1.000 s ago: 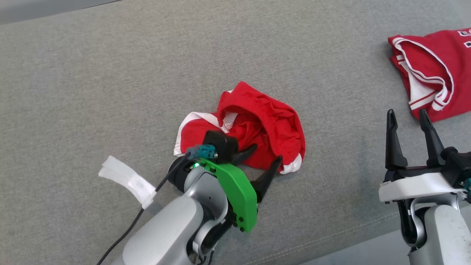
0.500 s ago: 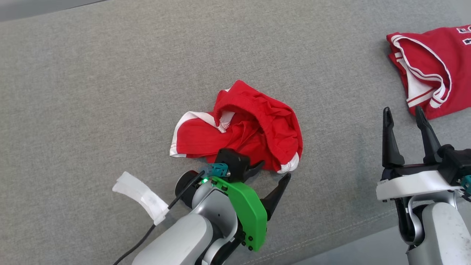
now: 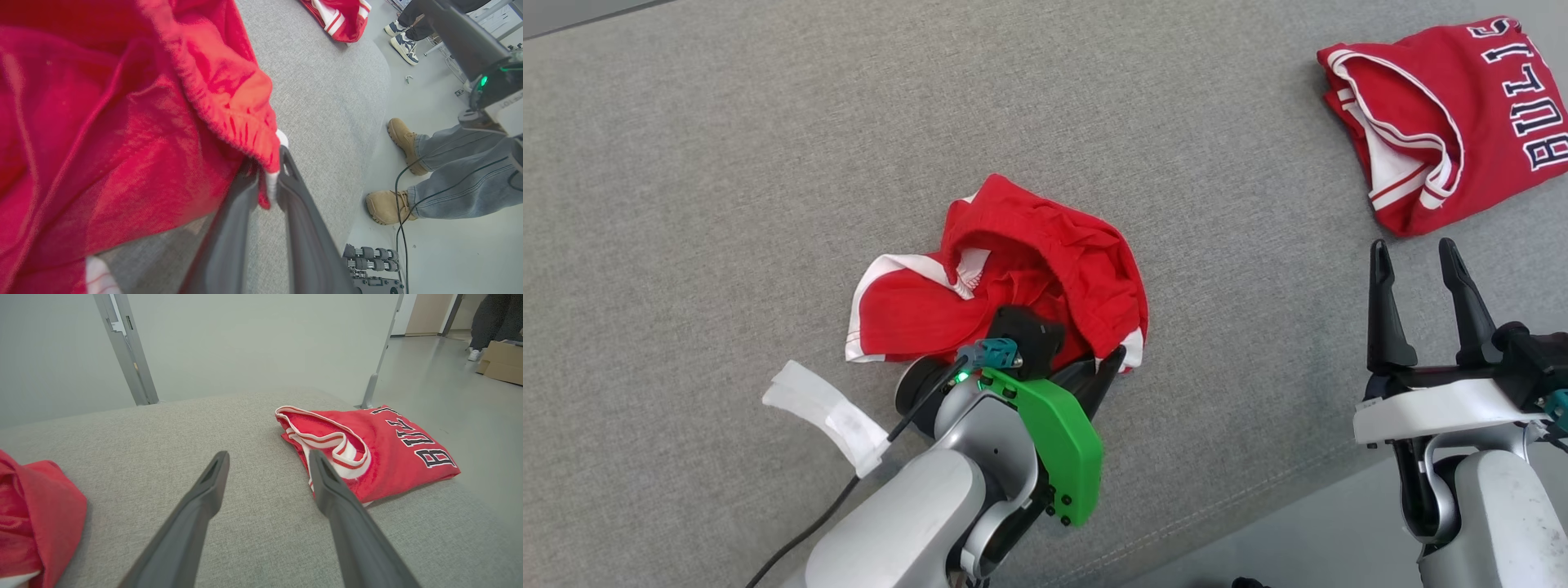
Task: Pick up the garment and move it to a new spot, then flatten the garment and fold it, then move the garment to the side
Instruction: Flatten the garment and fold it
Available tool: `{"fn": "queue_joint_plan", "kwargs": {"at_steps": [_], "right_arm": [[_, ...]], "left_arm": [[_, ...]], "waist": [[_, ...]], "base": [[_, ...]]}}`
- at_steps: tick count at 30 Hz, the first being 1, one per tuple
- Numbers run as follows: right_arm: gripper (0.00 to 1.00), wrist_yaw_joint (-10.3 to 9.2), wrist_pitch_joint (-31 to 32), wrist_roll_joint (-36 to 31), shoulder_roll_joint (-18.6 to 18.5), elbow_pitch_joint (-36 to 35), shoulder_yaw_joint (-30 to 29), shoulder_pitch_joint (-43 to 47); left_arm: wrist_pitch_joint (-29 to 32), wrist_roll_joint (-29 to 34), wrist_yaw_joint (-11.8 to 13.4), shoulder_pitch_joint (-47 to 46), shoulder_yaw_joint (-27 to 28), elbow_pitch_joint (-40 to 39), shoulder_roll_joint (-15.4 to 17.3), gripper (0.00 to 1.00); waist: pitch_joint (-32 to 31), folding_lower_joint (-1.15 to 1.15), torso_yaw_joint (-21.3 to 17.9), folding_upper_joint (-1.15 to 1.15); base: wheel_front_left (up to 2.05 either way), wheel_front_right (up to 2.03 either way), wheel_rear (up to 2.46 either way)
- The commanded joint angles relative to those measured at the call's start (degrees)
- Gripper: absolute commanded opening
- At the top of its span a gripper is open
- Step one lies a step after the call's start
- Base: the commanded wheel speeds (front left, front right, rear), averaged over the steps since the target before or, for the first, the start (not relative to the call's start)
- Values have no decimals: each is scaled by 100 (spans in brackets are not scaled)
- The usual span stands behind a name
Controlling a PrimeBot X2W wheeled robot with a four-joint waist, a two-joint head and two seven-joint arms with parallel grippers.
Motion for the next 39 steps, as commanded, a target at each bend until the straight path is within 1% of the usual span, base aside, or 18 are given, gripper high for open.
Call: {"fn": "queue_joint_plan", "kwargs": {"at_steps": [1, 5, 9, 12, 13, 15, 18, 22, 28, 31, 35, 37, 39], "right_arm": [[100, -5, -14, 23, -3, 12, -6, -26], [100, -5, -14, 137, 1, 40, -2, -24], [100, -4, -14, 233, 1, 75, 24, -39], [100, -5, -14, 307, 1, 130, 100, -64], [100, -5, -14, 307, 1, 130, 100, -64], [100, -4, -14, 353, 0, 172, 186, -74], [100, -4, -14, 449, 0, 247, 356, -103], [100, -4, -14, 664, -3, 317, 538, -106], [100, -4, -14, 931, -2, 378, 670, -27], [100, -4, -14, 1006, -1, 403, 670, 34], [100, -4, -14, 1022, 0, 416, 645, 79], [100, -4, -14, 989, 0, 422, 632, 91], [100, -4, -14, 921, -1, 431, 595, 98]], "left_arm": [[3, 9, -43, -92, 7, -6, 64, 0], [197, -32, -128, -216, -44, -151, 123, 0], [669, -178, -235, -476, -91, -449, 139, 0], [1081, -386, -235, -842, 19, -667, 53, 0], [1081, -386, -235, -842, 19, -667, 53, 0], [1430, -614, -172, -1108, 158, -747, -47, 0], [1916, -858, -2, -1603, 430, -799, -78, 0], [2504, -997, 270, -2203, 690, -722, -12, 0], [3016, -1047, 740, -2837, 1041, -458, 63, 0], [3181, -1069, 984, -2973, 1156, -333, 95, 0], [3417, -1047, 1221, -3070, 1310, -177, 354, 0], [3438, -1093, 1315, -3167, 1450, -163, 438, 0], [3456, -1117, 1342, -3282, 1535, -187, 454, 0]], "waist": [[-4, 0, -49, 0], [-40, 0, -84, 0], [-92, 0, -99, 0], [-177, 0, -154, 0], [-177, 0, -154, 0], [-249, 0, -223, 0], [-351, 0, -388, 0], [-446, 0, -659, 0], [-509, 0, -949, 0], [-515, 0, -989, 0], [-517, 0, -976, 0], [-544, 0, -938, 0], [-580, 0, -863, 0]], "base": [[0, 0, 0], [0, 0, 0], [0, 0, 0], [0, 0, 0], [0, 0, 0], [0, 0, 0], [0, 0, 0], [0, 0, 0], [0, 0, 0], [0, 0, 0], [0, 0, 0], [0, 0, 0], [0, 0, 0]]}}
